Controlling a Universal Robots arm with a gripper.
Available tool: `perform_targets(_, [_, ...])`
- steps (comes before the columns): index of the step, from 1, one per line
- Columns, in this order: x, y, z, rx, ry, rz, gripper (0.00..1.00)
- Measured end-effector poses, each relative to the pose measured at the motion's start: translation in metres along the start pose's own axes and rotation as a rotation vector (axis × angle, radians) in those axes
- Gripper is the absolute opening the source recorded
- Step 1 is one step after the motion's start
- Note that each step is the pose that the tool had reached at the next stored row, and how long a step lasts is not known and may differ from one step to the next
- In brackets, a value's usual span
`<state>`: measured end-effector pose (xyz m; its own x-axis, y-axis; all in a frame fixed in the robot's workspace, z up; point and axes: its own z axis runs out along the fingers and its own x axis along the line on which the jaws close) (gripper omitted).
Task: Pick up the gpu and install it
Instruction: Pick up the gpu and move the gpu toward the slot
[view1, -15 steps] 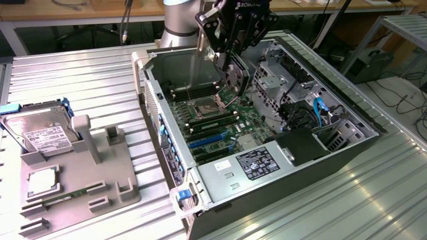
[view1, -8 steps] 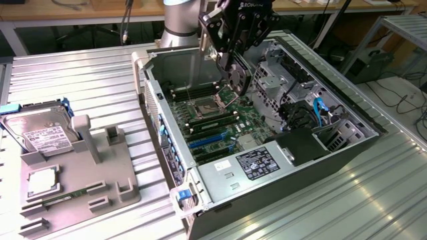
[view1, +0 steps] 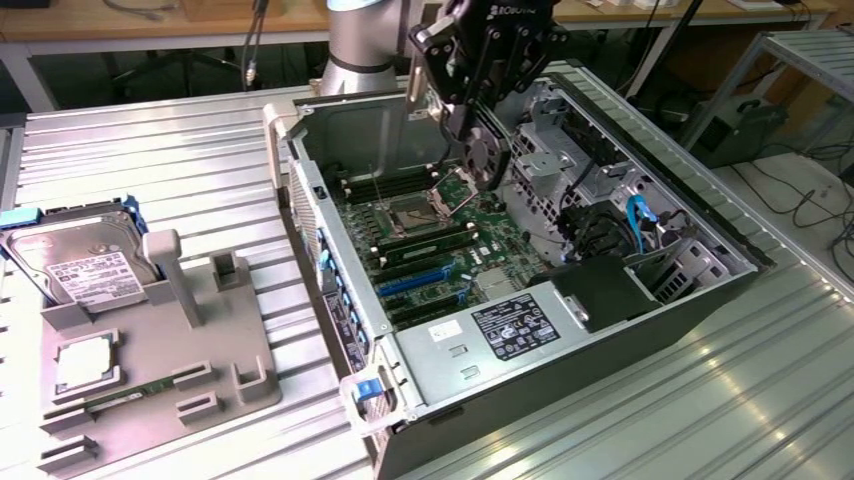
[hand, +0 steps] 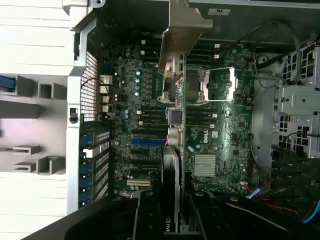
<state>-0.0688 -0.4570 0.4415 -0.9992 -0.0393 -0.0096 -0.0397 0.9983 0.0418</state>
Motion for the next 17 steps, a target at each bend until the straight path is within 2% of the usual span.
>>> perform_targets(9, [-0.021, -0.0007, 0.0021, 0.0002, -0.0027, 0.007, 0.27])
perform_targets(17, [-0.052, -0.0019, 0.0052, 0.0001, -0.0028, 0.007, 0.27])
